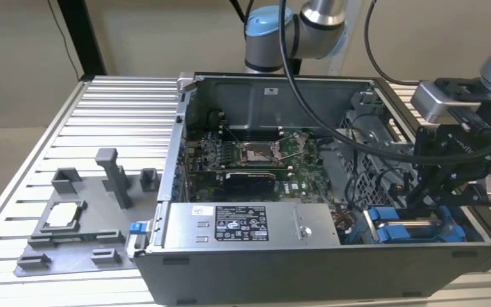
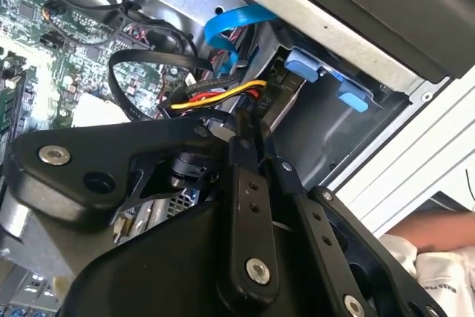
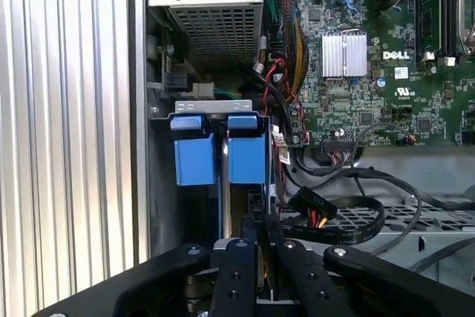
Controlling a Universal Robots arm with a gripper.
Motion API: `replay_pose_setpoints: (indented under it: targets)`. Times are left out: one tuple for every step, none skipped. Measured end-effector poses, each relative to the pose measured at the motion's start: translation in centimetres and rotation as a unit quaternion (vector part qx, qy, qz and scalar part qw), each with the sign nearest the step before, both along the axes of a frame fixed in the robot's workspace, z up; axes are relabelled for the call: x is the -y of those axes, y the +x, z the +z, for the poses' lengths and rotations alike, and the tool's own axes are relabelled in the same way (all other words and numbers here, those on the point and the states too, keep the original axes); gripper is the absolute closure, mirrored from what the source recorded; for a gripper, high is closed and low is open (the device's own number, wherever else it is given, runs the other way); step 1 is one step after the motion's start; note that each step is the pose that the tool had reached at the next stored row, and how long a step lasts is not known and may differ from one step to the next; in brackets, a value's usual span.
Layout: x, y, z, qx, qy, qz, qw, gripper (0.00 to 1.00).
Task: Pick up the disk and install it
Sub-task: 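Insert the second disk wire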
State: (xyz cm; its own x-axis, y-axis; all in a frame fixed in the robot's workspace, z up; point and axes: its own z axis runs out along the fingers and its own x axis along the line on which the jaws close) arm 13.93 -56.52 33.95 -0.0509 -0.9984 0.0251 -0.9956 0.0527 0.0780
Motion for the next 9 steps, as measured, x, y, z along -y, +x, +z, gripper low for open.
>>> replay_pose_setpoints:
  targets:
    - [0.05, 0.00, -0.02, -0.0002, 0.0000, 0.000, 1.00000, 1.00]
    - [0.09, -0.01, 0.06, -0.0003, -0.0009, 0.000, 1.00000, 1.00]
    - [0.11, -0.02, 0.07, -0.0002, -0.0011, 0.000, 1.00000, 1.00]
    - [0.11, -0.03, 0.08, -0.0002, -0.0011, 0.000, 1.00000, 1.00]
    - [0.11, -0.03, 0.08, -0.0002, -0.0011, 0.000, 1.00000, 1.00]
    - [0.10, -0.03, 0.08, -0.0003, -0.0010, 0.000, 1.00000, 1.00]
    - [0.11, -0.03, 0.08, -0.0003, -0.0011, 0.000, 1.00000, 1.00]
    - [0.11, -0.03, 0.08, -0.0003, -0.0011, 0.000, 1.00000, 1.00]
    - [0.11, -0.03, 0.08, -0.0003, -0.0011, 0.000, 1.00000, 1.00]
